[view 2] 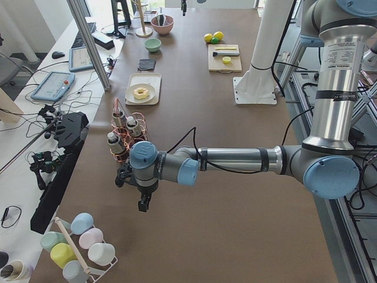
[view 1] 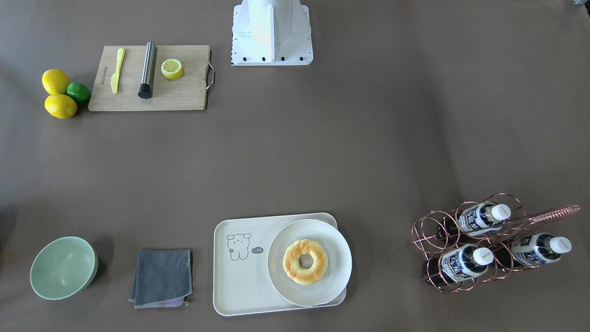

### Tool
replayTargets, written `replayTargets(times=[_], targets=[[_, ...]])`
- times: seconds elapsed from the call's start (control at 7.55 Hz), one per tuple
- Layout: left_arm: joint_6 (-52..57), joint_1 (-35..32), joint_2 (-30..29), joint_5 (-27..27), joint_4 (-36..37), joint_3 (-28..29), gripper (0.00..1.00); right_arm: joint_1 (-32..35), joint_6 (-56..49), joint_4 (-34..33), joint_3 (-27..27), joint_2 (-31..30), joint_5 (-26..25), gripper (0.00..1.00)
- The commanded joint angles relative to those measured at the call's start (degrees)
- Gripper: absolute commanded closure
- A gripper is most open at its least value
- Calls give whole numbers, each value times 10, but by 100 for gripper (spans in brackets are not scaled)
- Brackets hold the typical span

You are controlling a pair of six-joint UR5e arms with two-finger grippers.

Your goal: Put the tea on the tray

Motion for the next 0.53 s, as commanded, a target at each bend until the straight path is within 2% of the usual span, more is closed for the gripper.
replayTargets(times=[0.0, 0.4], targets=[[-4, 1, 0, 10, -2, 0, 3, 1, -1, 0, 1, -2, 6, 0], [-4, 1, -2, 8, -2, -4, 3, 1, 0, 0, 2, -2, 6, 0]])
